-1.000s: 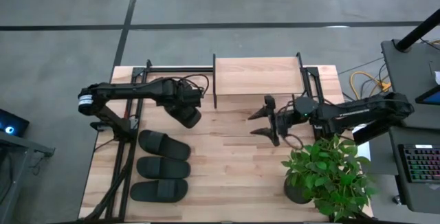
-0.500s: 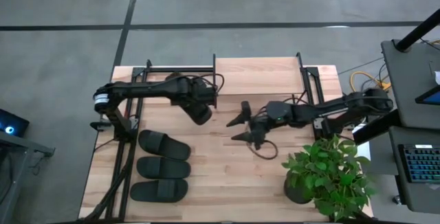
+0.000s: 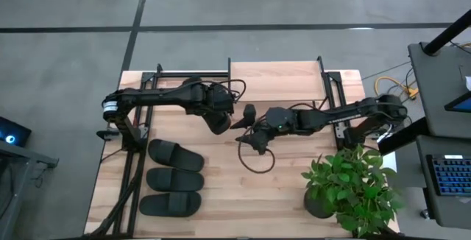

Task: Pick and place slides into the shelf
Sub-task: Put the black slipper on the shelf

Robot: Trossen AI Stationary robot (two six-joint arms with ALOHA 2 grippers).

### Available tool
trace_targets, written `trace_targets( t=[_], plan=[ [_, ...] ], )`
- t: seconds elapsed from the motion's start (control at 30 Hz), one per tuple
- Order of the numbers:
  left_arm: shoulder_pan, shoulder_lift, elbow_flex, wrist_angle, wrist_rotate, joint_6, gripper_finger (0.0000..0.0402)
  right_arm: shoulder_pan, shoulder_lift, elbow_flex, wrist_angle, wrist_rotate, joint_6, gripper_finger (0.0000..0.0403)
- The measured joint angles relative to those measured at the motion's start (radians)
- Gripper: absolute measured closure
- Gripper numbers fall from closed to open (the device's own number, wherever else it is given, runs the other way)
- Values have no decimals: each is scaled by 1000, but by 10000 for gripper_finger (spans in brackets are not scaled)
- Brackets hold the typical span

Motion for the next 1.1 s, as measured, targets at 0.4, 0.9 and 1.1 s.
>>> trace_targets(
  t=[0.4, 0.9, 1.1],
  plan=[
    [-10, -8, 19, 14, 5, 47, 401, -9, 5, -3, 68, 23, -104, 159],
    [-13, -8, 37, 138, -6, 422, 401, -13, -30, -5, 74, 14, -53, 163],
    [-13, -9, 35, 196, -25, 560, 401, -12, -64, -6, 11, -21, 4, 161]
  ],
)
